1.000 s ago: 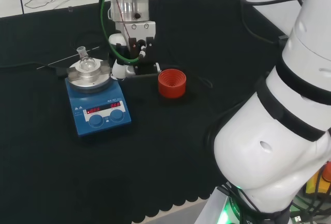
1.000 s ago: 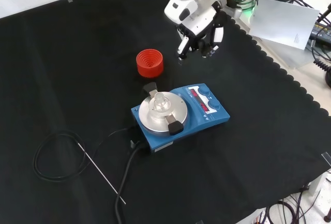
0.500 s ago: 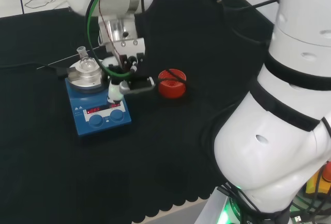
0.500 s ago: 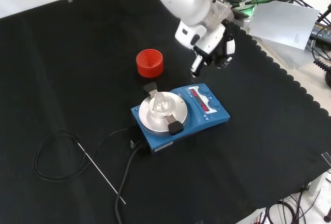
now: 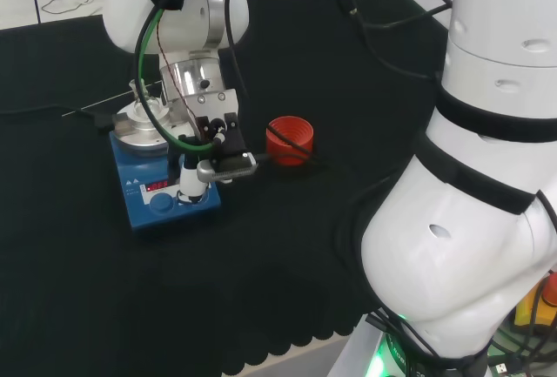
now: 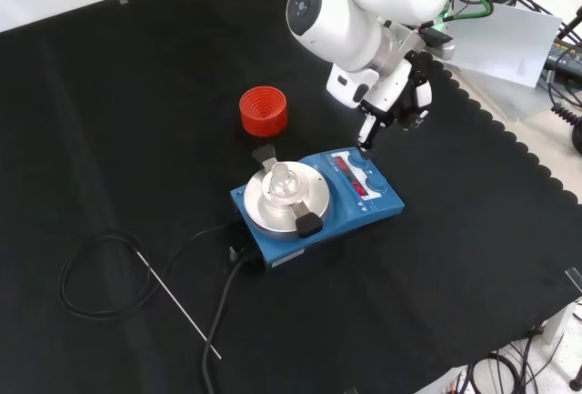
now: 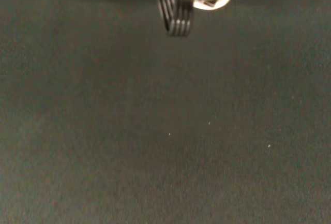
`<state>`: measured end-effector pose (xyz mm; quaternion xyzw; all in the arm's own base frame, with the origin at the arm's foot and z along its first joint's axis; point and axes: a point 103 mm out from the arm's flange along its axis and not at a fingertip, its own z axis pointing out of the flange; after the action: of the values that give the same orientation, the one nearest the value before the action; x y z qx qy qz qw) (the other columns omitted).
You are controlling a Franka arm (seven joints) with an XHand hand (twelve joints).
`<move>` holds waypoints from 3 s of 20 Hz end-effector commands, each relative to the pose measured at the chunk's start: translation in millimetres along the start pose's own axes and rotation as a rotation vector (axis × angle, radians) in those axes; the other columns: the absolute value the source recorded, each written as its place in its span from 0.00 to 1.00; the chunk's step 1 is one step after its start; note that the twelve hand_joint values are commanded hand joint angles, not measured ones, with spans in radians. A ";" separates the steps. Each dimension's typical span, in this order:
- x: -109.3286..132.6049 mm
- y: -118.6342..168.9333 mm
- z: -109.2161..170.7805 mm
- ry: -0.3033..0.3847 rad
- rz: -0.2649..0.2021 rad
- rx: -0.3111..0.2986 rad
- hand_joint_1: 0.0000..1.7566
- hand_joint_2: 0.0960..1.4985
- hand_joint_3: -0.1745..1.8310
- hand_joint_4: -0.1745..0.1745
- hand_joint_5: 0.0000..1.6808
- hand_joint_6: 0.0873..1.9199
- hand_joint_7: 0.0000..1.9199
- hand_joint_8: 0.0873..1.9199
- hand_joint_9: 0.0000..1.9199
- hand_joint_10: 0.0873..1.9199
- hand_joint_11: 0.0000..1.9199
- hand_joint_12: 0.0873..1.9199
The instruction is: Turn on the heater.
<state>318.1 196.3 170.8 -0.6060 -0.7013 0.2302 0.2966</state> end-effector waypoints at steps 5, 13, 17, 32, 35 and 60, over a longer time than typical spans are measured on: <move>8.8 1.5 12.5 -0.016 -0.001 0.042 0.82 0.42 0.60 0.34 0.15 0.25 0.85 0.81 0.92 0.82 0.77 0.71; 17.6 5.1 15.8 -0.038 -0.016 0.052 0.83 0.42 0.60 0.34 0.15 0.23 0.85 0.81 0.92 0.82 0.76 0.71; 20.4 6.1 12.1 -0.046 -0.023 0.051 0.83 0.42 0.60 0.34 0.15 0.22 0.85 0.81 0.92 0.82 0.76 0.71; 23.0 18.9 12.9 -0.061 -0.023 0.085 0.83 0.42 0.61 0.35 0.15 0.19 0.85 0.81 0.92 0.83 0.76 0.72; 20.7 20.8 13.9 -0.059 -0.019 0.088 0.83 0.42 0.61 0.35 0.16 0.19 0.85 0.81 0.92 0.83 0.76 0.72; 14.1 20.1 16.7 -0.047 0.002 0.117 0.83 0.41 0.62 0.35 0.17 0.18 0.85 0.81 0.92 0.83 0.76 0.72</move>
<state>319.9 220.0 147.6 -0.5831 -0.6944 0.2821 0.3134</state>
